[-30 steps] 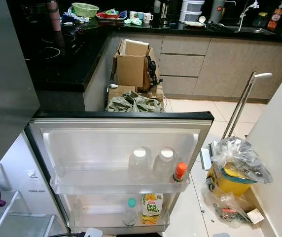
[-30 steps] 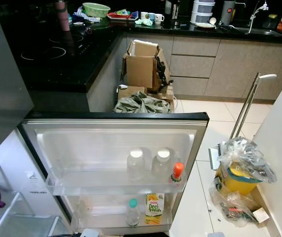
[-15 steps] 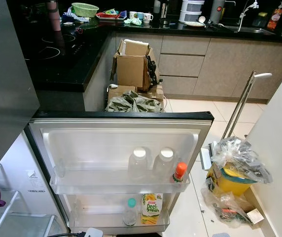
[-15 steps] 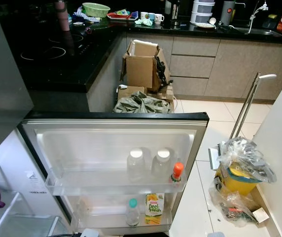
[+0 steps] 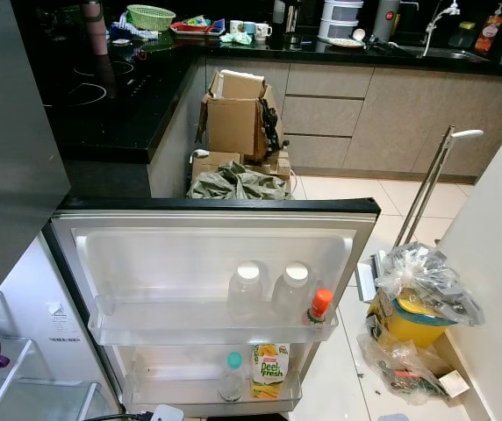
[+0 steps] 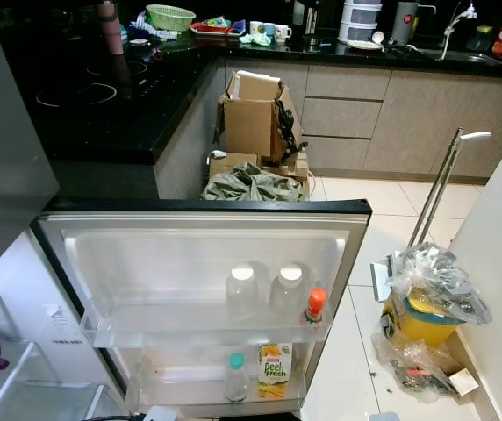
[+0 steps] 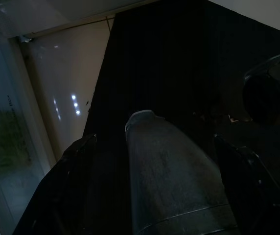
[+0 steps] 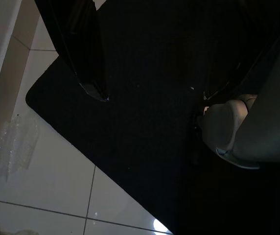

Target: Restocking fridge

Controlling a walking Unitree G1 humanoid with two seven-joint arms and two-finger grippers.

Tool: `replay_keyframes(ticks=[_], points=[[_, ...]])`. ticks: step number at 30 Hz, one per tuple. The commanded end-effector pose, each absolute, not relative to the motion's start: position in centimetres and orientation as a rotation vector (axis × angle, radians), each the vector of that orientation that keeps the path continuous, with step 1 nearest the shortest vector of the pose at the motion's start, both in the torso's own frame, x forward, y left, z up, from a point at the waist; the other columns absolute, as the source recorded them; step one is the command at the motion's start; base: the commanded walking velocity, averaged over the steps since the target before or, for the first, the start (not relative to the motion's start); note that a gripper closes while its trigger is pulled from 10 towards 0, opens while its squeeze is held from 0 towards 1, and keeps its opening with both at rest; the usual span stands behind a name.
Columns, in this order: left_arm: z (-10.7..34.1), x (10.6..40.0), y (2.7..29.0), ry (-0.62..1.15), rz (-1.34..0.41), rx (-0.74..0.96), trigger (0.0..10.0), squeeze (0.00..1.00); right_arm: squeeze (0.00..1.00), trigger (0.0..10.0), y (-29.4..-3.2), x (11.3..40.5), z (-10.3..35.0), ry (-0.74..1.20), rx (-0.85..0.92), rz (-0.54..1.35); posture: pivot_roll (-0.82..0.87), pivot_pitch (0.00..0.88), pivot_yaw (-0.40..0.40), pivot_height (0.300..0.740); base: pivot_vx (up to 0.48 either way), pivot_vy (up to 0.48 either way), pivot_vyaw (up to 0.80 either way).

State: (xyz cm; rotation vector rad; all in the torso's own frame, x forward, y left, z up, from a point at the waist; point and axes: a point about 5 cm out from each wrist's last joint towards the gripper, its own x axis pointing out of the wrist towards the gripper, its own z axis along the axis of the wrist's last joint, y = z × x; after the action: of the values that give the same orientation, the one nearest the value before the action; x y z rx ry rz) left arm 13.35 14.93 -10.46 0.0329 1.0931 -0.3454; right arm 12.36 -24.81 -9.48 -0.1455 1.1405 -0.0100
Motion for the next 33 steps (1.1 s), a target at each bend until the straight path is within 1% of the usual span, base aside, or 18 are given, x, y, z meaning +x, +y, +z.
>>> replay_keyframes(ticks=[1, 33], points=[[-10.75, 12.58, 14.15, 1.122, -0.364, 0.025, 10.0, 0.00, 0.00, 10.0, -24.66, 12.16, -9.60, 1.156, -0.147, -0.005, -0.07, 0.000, -0.080, 0.740, 0.000, 0.000, 0.00], [-10.72, 12.62, 14.18, 1.118, -0.371, 0.024, 10.0, 0.00, 0.00, 10.0, -24.77, 11.83, -9.67, 1.163, -0.145, -0.008, -0.07, 0.000, -0.076, 0.740, 0.000, 0.000, 0.00]])
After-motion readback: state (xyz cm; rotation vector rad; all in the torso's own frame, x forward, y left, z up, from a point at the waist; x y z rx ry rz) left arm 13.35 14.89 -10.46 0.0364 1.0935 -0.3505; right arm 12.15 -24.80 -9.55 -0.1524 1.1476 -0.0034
